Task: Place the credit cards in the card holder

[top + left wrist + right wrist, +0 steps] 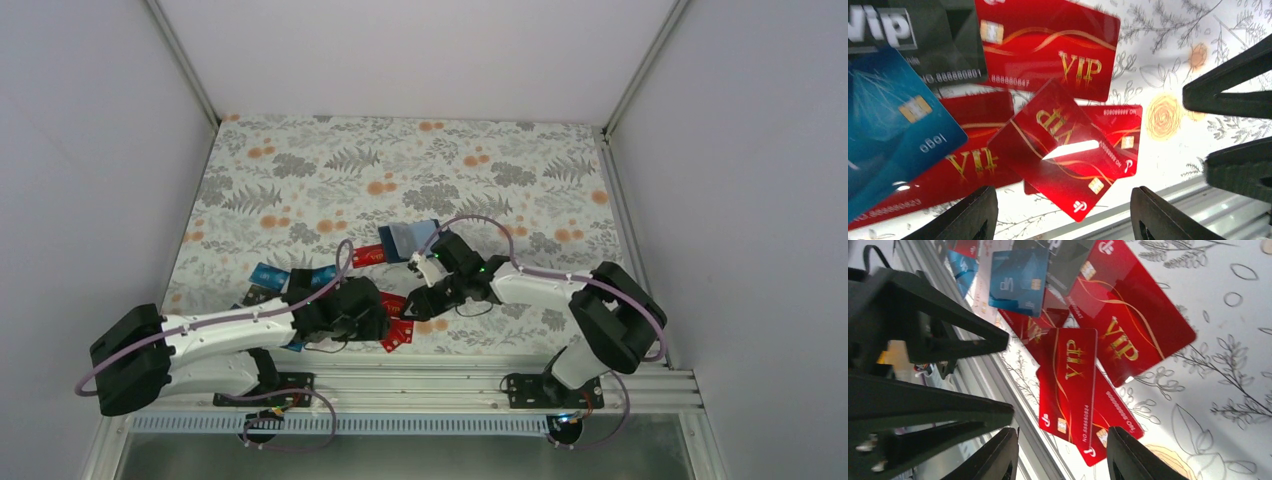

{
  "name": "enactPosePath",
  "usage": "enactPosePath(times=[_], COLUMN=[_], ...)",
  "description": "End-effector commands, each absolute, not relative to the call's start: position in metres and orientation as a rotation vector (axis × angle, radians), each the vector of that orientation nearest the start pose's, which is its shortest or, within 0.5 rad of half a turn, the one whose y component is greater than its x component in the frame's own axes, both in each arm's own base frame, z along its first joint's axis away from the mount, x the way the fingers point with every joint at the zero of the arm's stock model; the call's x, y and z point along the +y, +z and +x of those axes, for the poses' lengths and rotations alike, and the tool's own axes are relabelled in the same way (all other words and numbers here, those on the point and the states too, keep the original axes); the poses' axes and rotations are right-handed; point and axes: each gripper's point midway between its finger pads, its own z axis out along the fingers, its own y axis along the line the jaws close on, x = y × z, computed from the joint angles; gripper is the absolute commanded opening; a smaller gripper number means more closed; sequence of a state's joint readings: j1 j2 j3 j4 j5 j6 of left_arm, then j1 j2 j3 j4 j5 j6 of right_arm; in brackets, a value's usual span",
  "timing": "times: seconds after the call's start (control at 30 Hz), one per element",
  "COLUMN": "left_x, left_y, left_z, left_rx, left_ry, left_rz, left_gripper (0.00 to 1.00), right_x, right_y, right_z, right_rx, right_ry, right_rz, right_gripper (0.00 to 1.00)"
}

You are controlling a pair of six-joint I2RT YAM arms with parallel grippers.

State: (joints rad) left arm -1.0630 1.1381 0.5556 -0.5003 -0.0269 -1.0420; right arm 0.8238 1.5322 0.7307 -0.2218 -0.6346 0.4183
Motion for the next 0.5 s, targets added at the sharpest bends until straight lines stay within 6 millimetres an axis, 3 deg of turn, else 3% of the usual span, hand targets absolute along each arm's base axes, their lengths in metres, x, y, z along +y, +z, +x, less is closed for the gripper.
enactPosePath(times=[0.0,0.2,0.47], left_x=[-0.241,-0.249,-0.248], left_y=[0.044,0.027,0.026], left_z=[0.11,0.093,0.082], left_rx=[2.898,2.945,3.006], left_ry=[-0.808,-0.976,-0.966], left_rz=[-0.134,-0.243,-0.363], left_gripper=[0.67,0.64,0.64], right_x=[0.333,0.347,0.357], right_y=[0.072,0.063,0.036], right_z=[0.15,0.149,0.141], right_rx=[2.634,2.64,2.719], right_ry=[1.311,1.359,1.334], right_rz=[-0.885,-0.928,-0.944], right_gripper=[0.46,0.37,0.32])
